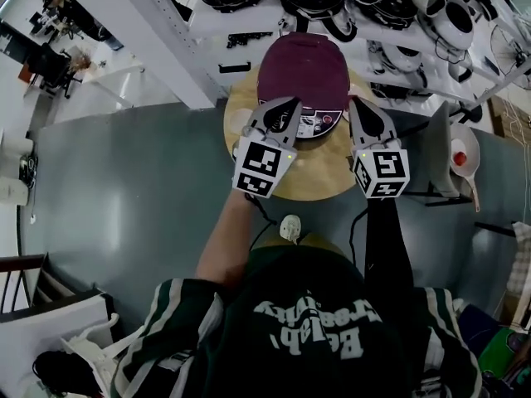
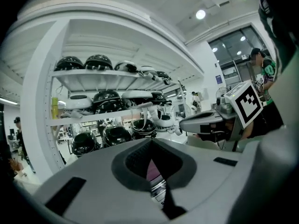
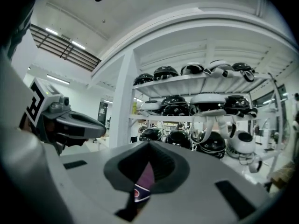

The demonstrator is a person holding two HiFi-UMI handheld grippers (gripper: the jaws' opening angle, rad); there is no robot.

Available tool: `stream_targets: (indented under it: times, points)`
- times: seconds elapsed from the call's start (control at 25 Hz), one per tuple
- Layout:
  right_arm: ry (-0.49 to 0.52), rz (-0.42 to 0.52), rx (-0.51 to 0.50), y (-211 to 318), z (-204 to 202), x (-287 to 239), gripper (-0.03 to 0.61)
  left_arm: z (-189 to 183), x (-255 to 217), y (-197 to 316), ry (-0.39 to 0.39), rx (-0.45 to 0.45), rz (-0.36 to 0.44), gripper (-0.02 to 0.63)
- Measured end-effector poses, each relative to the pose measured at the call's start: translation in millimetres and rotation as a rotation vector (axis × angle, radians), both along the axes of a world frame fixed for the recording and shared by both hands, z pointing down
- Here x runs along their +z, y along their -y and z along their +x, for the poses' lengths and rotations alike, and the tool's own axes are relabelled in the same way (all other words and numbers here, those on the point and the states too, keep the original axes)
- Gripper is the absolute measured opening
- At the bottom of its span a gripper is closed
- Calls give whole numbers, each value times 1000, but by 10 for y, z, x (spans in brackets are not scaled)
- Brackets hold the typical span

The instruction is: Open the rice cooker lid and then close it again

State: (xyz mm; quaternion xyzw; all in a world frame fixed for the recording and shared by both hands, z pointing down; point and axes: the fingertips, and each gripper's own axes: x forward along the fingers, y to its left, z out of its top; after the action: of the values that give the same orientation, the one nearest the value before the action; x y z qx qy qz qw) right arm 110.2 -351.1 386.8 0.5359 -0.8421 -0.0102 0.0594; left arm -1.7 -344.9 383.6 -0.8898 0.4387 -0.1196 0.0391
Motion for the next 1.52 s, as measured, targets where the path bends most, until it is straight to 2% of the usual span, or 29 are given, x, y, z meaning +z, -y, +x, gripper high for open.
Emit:
stream_targets:
  times: [0.32,0.52,0.96,1.12,1.28,1.52]
  points:
    - [-37,-73,-63,57,-456,332,5,-97,405,133,-6,66,-78,-6]
    - [-87,-143,-95,160,-607,602,5,-158,584,240,-27,57,-139,-5]
    - [-175,-311,-172,356,-793,1213,5,-198,1137,449,-5,31,-266,-6]
    - [-189,-336,-189,358,-819,1279,5,-203,1306,468,9,24,-309,-6]
    - [-215,-343,-191,357,-825,1298,3,-191,1358,477,-30,13,-346,-6]
    - [-285,-360,-176,343,-835,1342,3,-206,1363,470,-102,9,-346,-5]
